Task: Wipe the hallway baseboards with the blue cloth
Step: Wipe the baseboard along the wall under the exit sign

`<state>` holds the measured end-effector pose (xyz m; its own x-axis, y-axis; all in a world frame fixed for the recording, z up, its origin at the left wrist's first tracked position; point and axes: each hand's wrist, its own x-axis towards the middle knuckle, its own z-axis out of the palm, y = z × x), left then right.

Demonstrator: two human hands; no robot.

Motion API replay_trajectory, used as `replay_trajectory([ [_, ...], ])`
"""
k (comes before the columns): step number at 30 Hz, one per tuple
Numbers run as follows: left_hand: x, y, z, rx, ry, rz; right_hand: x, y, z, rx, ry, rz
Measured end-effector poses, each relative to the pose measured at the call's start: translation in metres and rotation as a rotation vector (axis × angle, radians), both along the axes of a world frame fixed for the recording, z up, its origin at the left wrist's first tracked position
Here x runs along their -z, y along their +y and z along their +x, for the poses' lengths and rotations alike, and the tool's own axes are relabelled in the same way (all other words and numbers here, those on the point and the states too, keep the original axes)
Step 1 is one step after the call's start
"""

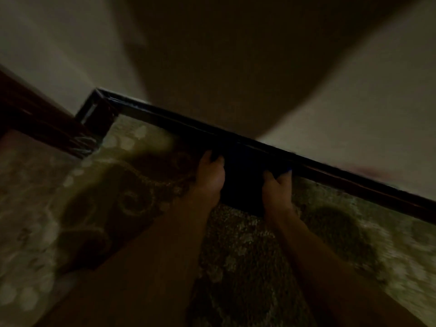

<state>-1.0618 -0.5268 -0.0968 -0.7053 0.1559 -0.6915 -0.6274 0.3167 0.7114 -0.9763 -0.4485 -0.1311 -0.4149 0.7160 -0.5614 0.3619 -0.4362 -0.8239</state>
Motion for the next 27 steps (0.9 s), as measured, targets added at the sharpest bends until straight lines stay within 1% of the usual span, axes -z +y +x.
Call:
replay_trajectory([
  [3,0.004,0.004,-0.003,-0.022,-0.014,0.022,0.006,-0.002,-0.004,0.037,-0.12,0.083],
  [5,0.005,0.004,-0.009,-0.059,-0.049,0.044,0.003,-0.003,-0.007,0.065,-0.159,0.114],
  [9,0.011,0.0,-0.012,-0.061,-0.164,0.081,-0.006,-0.006,-0.008,0.112,-0.16,0.089],
  [12,0.018,-0.006,-0.02,-0.101,-0.18,0.117,-0.011,-0.008,-0.013,0.117,-0.223,0.071],
  [16,0.017,-0.014,-0.025,-0.097,-0.217,0.205,-0.018,-0.006,-0.017,0.078,-0.322,0.108],
  [21,0.017,-0.009,-0.024,-0.104,-0.19,0.177,-0.011,-0.012,-0.019,0.103,-0.349,0.18],
  [24,0.008,-0.015,-0.027,-0.081,-0.165,0.178,-0.017,-0.014,-0.024,0.084,-0.326,0.157],
  [25,0.001,-0.017,-0.026,-0.096,-0.139,0.165,-0.022,-0.014,-0.022,0.068,-0.31,0.143],
  [27,-0.015,-0.015,-0.02,-0.209,-0.045,0.124,-0.038,-0.015,-0.018,0.029,-0.275,0.128],
])
